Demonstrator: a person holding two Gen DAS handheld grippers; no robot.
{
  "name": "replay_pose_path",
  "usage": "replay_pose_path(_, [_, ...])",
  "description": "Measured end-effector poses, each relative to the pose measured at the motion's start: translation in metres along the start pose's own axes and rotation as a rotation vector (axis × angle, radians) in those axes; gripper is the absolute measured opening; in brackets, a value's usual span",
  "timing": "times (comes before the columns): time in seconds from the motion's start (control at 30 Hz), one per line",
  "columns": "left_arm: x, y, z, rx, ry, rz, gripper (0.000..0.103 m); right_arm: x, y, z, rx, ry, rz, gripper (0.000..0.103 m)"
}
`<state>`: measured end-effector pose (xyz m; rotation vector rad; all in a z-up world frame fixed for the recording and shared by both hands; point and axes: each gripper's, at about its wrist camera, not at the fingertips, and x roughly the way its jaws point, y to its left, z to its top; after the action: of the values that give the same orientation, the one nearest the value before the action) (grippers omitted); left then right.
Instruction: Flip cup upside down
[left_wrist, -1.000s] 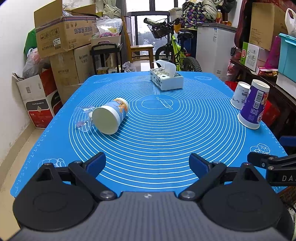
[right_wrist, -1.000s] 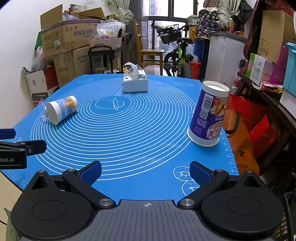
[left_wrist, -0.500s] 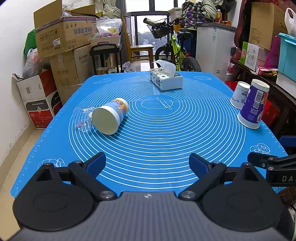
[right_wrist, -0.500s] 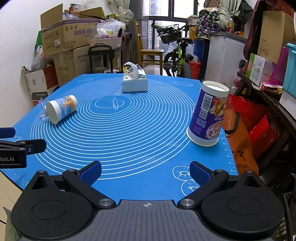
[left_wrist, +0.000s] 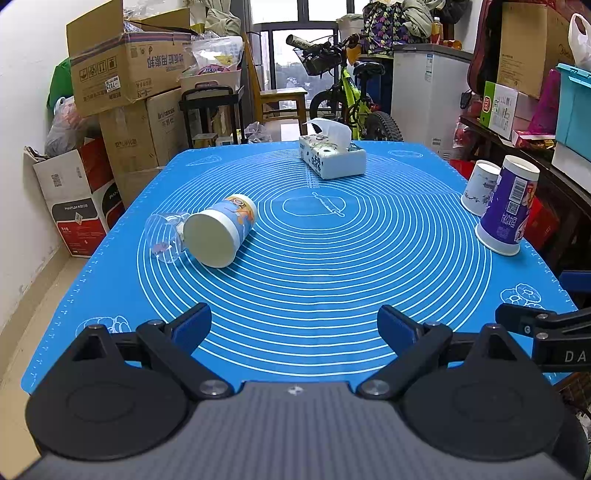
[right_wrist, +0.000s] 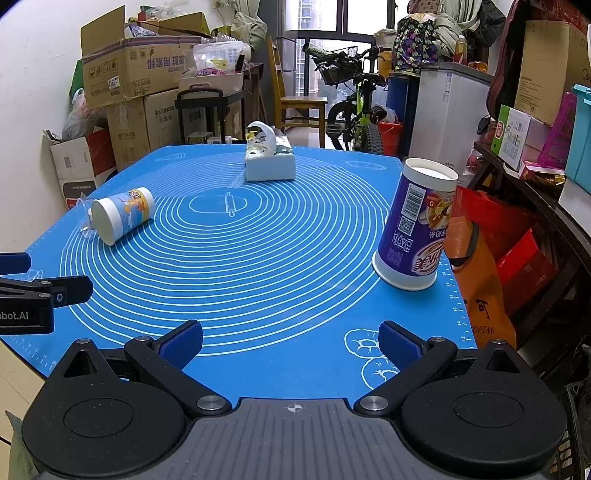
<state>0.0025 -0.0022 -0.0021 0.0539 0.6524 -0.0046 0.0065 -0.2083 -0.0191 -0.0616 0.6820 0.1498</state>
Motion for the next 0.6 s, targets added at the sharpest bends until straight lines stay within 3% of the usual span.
replay_pose_path(0.6, [0.0032, 0.0025, -0.0011, 0.003, 0.004, 0.006, 0.096, 0.0085, -0.0014, -0.0013, 0.017, 0.013, 0.004, 0.101])
